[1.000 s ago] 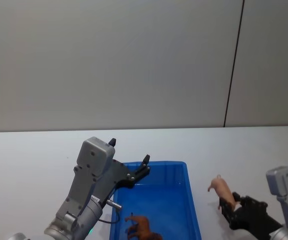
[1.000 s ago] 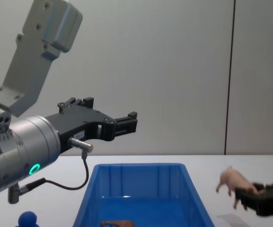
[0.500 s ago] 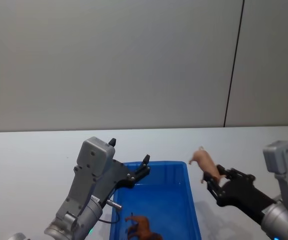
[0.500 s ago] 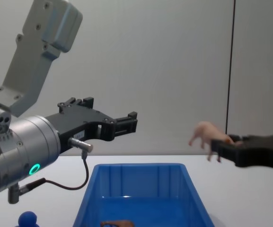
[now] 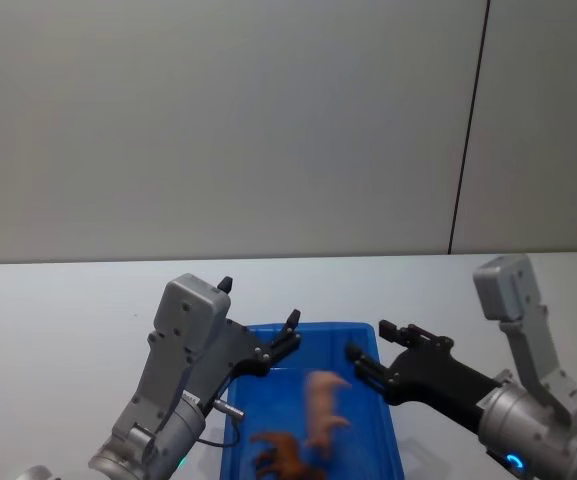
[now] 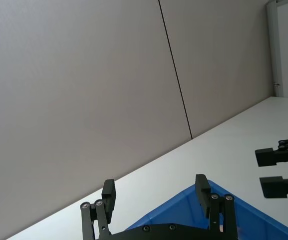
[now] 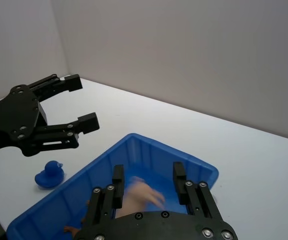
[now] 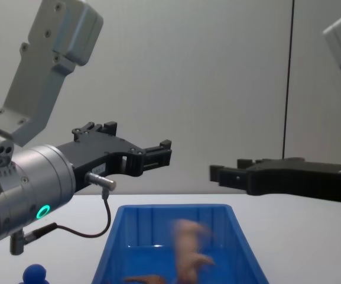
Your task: Pick up the two dolls from the table and place them into the box.
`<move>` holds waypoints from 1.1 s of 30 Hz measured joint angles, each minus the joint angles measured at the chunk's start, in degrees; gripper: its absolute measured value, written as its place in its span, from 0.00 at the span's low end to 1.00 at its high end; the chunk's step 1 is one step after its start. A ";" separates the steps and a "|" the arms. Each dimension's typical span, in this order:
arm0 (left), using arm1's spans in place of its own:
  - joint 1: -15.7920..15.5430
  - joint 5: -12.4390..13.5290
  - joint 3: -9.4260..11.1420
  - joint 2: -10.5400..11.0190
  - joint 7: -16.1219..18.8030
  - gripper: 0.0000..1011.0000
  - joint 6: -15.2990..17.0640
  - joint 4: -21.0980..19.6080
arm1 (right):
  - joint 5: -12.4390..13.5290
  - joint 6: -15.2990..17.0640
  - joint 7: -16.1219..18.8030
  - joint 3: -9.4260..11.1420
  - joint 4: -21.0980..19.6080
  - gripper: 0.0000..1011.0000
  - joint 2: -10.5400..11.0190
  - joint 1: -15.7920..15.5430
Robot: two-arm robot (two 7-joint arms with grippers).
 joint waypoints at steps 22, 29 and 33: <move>0.00 0.00 0.00 0.00 0.00 0.99 0.00 0.00 | -1.02 -4.46 -0.46 0.94 -1.60 0.99 3.27 -2.39; 0.00 0.00 0.00 0.00 0.00 0.99 0.00 0.00 | -1.21 -6.13 -1.26 1.66 -2.74 0.99 4.90 -3.94; 0.00 0.01 0.00 -0.01 -0.01 0.99 0.00 0.00 | -1.28 -6.81 -1.63 1.97 -3.20 0.99 5.61 -4.61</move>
